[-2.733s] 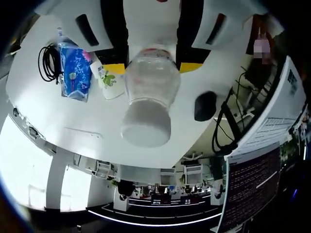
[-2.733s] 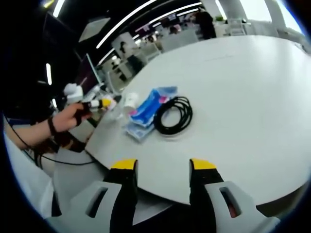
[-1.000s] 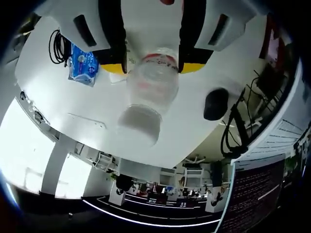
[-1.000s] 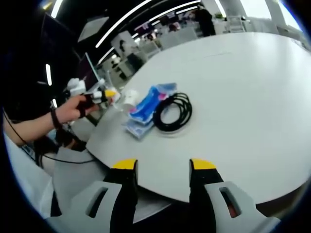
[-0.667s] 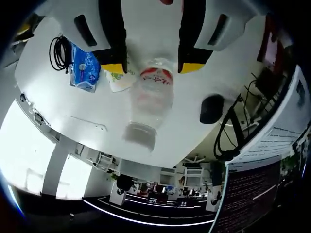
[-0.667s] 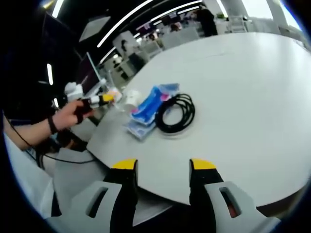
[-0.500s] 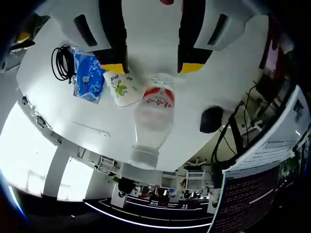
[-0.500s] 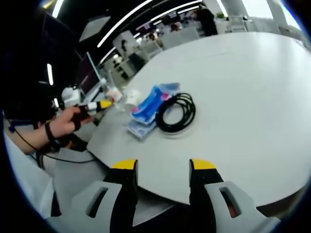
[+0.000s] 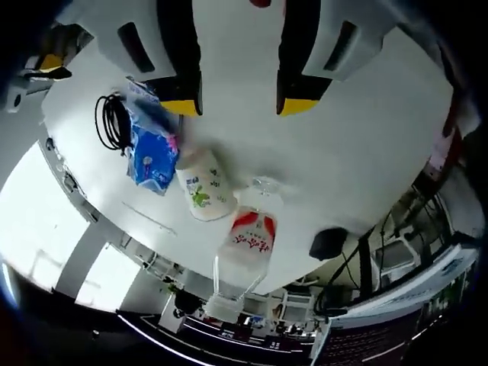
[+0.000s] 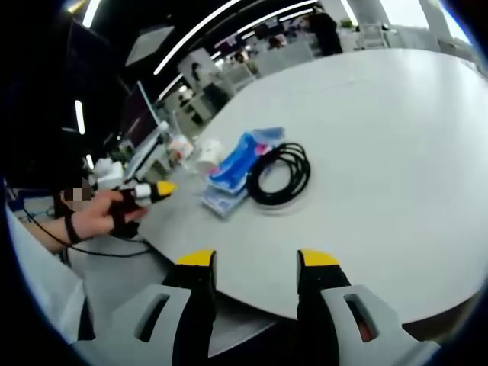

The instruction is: Arrange the tabletop items into an orderly group along one side of the table until the central work area is clear of visible clutter.

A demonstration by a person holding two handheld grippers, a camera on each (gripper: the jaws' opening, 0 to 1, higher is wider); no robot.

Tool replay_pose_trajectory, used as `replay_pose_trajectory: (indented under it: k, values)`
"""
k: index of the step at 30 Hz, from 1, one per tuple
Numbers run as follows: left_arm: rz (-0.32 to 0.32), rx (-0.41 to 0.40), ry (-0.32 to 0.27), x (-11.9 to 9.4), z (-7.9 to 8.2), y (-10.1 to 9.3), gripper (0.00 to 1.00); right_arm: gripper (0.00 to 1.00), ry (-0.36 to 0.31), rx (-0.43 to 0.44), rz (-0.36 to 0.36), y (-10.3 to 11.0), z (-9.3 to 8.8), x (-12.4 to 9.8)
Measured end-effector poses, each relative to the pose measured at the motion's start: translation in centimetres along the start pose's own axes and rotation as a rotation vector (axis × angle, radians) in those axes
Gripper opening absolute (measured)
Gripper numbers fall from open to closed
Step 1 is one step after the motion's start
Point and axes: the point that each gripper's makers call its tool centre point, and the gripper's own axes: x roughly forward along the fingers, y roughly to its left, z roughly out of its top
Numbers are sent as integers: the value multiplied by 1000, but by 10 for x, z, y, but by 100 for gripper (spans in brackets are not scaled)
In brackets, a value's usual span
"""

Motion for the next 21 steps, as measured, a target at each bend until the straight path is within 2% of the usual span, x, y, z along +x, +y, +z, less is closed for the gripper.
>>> replay_pose_trajectory:
  k: [9, 21]
  values:
    - [-39, -30, -14, 12, 14, -18, 37, 41, -4, 5, -8, -3, -3, -5]
    - [-69, -88, -3, 26, 18, -33, 37, 41, -21, 24, -28, -10, -4, -12]
